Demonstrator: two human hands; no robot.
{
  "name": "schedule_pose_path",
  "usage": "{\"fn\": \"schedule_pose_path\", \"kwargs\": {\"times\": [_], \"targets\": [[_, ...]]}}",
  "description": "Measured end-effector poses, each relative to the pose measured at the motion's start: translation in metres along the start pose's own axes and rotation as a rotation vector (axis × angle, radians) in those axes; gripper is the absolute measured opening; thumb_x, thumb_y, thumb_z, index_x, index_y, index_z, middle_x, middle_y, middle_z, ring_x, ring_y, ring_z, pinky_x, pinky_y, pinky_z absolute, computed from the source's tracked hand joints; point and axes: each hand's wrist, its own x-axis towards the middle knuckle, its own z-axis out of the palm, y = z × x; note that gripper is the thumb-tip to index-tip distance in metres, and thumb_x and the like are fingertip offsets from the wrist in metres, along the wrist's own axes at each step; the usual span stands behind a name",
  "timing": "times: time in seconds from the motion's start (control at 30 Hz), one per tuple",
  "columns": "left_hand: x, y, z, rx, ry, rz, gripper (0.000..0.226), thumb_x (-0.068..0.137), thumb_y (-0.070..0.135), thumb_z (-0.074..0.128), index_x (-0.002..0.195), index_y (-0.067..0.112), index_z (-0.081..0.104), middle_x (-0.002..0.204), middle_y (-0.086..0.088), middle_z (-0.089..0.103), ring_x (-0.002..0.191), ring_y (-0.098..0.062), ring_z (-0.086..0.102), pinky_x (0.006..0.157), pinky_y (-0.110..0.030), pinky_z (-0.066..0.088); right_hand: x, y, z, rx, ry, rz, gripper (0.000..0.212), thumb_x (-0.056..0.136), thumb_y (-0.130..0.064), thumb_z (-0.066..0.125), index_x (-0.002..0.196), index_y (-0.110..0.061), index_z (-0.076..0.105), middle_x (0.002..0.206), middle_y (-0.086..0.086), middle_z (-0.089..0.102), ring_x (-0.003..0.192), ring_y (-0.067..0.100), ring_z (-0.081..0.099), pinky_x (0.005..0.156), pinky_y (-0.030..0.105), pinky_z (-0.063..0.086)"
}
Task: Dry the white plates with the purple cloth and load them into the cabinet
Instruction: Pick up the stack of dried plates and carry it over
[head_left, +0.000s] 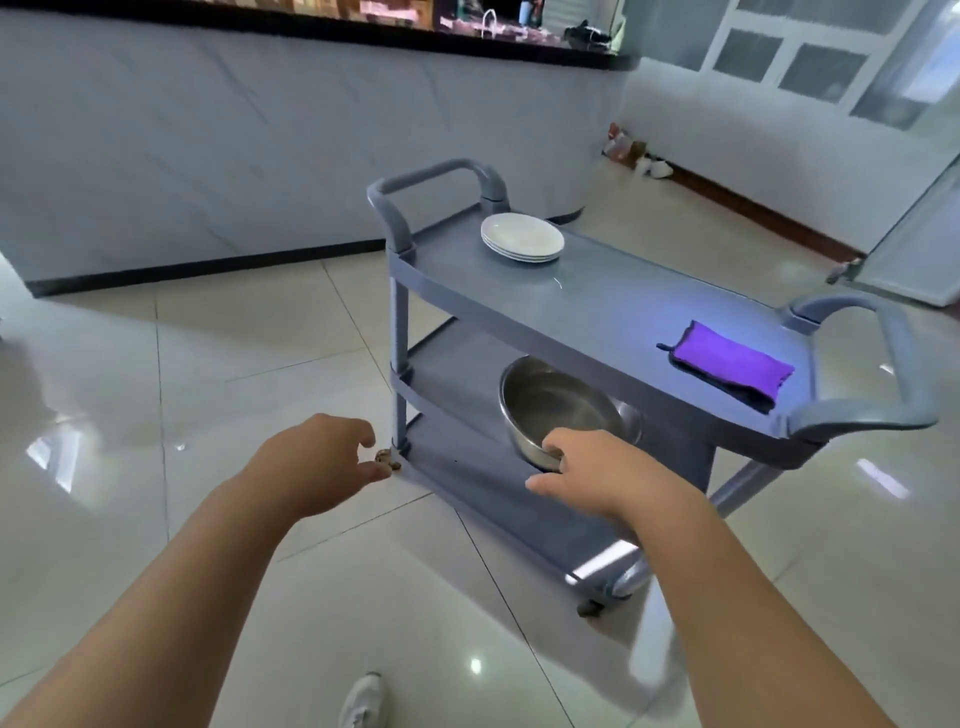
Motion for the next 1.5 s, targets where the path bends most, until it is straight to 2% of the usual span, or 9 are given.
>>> {"fn": "schedule_pose_path", "kwargs": {"times": [0.33, 0.5, 0.63, 0.83, 0.93, 1.1, 1.2, 1.33, 1.5], "targets": [[0.188, -0.009, -0.087, 0.082, 0.009, 0.121, 0.043, 0.090, 0.054, 0.055, 0.125, 0.029, 0.055, 0.119, 0.003, 0.062, 0.101, -0.018, 0.060, 0.088, -0.035, 0.052, 0.144, -0.022, -0.080, 0.076, 0.049, 0.095, 0.058, 0.091, -0.051, 0.055, 0.141, -0.025, 0.041, 0.135, -0.001, 0.052, 0.117, 0.020, 0.054, 0.097, 0.035, 0.045], [0.272, 0.016, -0.109, 0.119, -0.012, 0.211, 0.037, 0.092, 0.052, 0.053, 0.118, 0.026, 0.058, 0.109, 0.001, 0.065, 0.096, -0.018, 0.060, 0.085, -0.034, 0.053, 0.212, -0.001, -0.109, 0.106, 0.030, 0.173, 0.052, 0.091, -0.051, 0.056, 0.133, -0.023, 0.047, 0.123, 0.000, 0.056, 0.107, 0.019, 0.056, 0.096, 0.038, 0.047], [0.341, 0.035, -0.113, 0.088, -0.029, 0.221, 0.037, 0.092, 0.050, 0.055, 0.118, 0.025, 0.058, 0.116, 0.000, 0.063, 0.098, -0.019, 0.059, 0.088, -0.034, 0.051, 0.274, 0.024, -0.135, 0.106, 0.027, 0.197, 0.058, 0.090, -0.052, 0.058, 0.139, -0.024, 0.043, 0.134, 0.001, 0.051, 0.115, 0.020, 0.054, 0.096, 0.033, 0.043], [0.455, 0.073, -0.123, 0.068, -0.083, 0.173, 0.046, 0.090, 0.053, 0.056, 0.128, 0.026, 0.053, 0.122, 0.003, 0.061, 0.107, -0.019, 0.058, 0.094, -0.034, 0.048, 0.380, 0.063, -0.192, 0.093, -0.009, 0.222, 0.057, 0.091, -0.049, 0.058, 0.138, -0.021, 0.043, 0.127, 0.000, 0.057, 0.099, 0.019, 0.057, 0.079, 0.029, 0.041], [0.505, 0.088, -0.125, -0.007, -0.077, 0.137, 0.045, 0.089, 0.052, 0.057, 0.126, 0.026, 0.055, 0.115, 0.003, 0.064, 0.102, -0.017, 0.060, 0.091, -0.034, 0.050, 0.433, 0.083, -0.215, 0.045, 0.024, 0.258, 0.053, 0.090, -0.050, 0.057, 0.133, -0.020, 0.047, 0.128, 0.003, 0.055, 0.108, 0.023, 0.057, 0.083, 0.031, 0.044], [0.577, 0.102, -0.123, -0.238, -0.058, 0.055, 0.052, 0.089, 0.052, 0.058, 0.131, 0.021, 0.053, 0.121, 0.002, 0.061, 0.107, -0.019, 0.058, 0.089, -0.031, 0.047, 0.512, 0.102, -0.240, 0.173, 0.125, 0.357, 0.042, 0.094, -0.050, 0.050, 0.119, -0.017, 0.050, 0.109, 0.002, 0.062, 0.095, 0.023, 0.061, 0.086, 0.037, 0.051], [0.619, 0.111, -0.124, -0.315, -0.074, 0.050, 0.059, 0.090, 0.053, 0.056, 0.134, 0.014, 0.048, 0.114, 0.001, 0.061, 0.100, -0.020, 0.058, 0.080, -0.031, 0.048, 0.550, 0.106, -0.247, 0.229, 0.154, 0.412, 0.049, 0.097, -0.045, 0.047, 0.133, -0.012, 0.045, 0.127, 0.008, 0.058, 0.112, 0.028, 0.056, 0.093, 0.038, 0.047], [0.667, 0.118, -0.121, -0.343, -0.147, 0.081, 0.040, 0.092, 0.050, 0.053, 0.112, 0.016, 0.050, 0.106, 0.000, 0.060, 0.078, -0.011, 0.052, 0.059, -0.026, 0.039, 0.587, 0.106, -0.249, 0.344, 0.173, 0.484, 0.051, 0.101, -0.040, 0.043, 0.141, -0.008, 0.040, 0.143, 0.011, 0.046, 0.127, 0.030, 0.047, 0.098, 0.036, 0.039], [0.703, 0.124, -0.121, -0.387, -0.220, 0.111, 0.030, 0.094, 0.040, 0.053, 0.091, 0.011, 0.057, 0.086, -0.003, 0.064, 0.072, -0.016, 0.058, 0.055, -0.028, 0.042, 0.616, 0.104, -0.239, 0.455, 0.180, 0.506, 0.011, 0.097, -0.020, 0.046, 0.090, -0.014, 0.052, 0.101, 0.008, 0.060, 0.086, 0.024, 0.051, 0.065, 0.028, 0.036]]}}
